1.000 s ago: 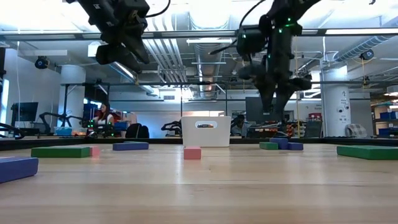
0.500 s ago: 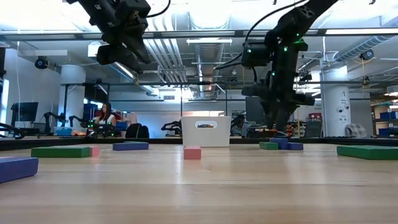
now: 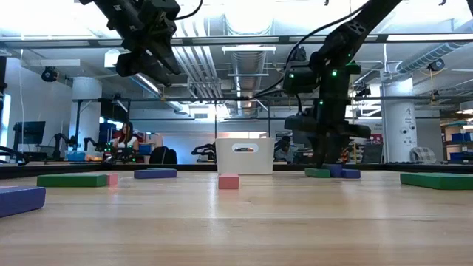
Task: Sort blocks
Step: Put the blue block into the white bin
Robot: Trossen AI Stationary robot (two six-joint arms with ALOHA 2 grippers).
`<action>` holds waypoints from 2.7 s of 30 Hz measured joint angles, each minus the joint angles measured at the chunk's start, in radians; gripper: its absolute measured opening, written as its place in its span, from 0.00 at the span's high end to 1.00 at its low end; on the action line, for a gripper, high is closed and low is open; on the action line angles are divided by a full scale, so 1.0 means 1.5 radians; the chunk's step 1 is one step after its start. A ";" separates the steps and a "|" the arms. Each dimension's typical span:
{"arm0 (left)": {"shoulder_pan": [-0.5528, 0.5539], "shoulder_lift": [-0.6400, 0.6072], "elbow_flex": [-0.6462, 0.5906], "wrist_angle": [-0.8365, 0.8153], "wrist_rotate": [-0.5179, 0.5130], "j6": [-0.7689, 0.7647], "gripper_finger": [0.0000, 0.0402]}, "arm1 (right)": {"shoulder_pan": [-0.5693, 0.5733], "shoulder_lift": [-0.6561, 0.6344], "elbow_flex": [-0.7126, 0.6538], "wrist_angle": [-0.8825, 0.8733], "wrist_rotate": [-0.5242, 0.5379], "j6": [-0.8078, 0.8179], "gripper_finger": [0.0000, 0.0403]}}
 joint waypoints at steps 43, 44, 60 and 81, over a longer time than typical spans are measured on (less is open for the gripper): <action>0.000 -0.001 0.000 0.012 0.000 -0.011 0.61 | -0.001 -0.106 0.140 0.263 0.050 -0.226 0.91; 0.000 -0.001 0.000 0.012 0.000 -0.012 0.61 | -0.001 -0.104 0.139 0.296 0.051 -0.235 0.91; 0.000 -0.013 0.058 0.028 -0.074 -0.032 0.61 | -0.007 0.022 0.034 0.846 0.240 -0.319 0.91; 0.000 -0.013 0.156 -0.046 -0.164 0.012 0.61 | -0.010 0.068 0.037 0.889 0.241 -0.335 0.81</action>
